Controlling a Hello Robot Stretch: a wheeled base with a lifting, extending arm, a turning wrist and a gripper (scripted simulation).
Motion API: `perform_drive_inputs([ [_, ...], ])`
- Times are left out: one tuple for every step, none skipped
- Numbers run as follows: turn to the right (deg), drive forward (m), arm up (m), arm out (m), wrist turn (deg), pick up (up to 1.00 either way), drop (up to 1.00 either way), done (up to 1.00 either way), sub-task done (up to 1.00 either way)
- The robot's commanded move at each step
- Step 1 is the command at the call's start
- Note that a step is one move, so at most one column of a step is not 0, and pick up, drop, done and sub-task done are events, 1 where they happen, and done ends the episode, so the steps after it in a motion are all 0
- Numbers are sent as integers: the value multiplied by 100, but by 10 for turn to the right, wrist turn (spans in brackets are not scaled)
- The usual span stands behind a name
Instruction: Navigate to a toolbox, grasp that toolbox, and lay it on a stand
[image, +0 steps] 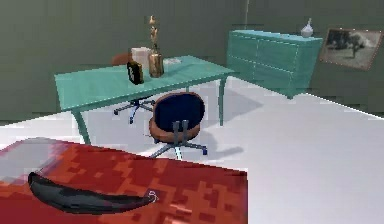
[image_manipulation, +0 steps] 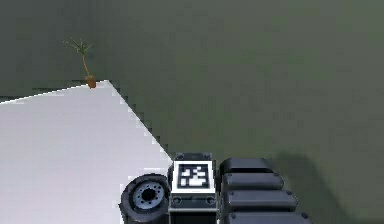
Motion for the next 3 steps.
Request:
perform_drive_inputs([
  [0, 50, 0, 0, 0, 0, 0, 0, 0],
  [-450, 0, 0, 0, 0, 0, 0, 0, 0],
  [-420, 0, 0, 0, 0, 0, 0, 0, 0],
])
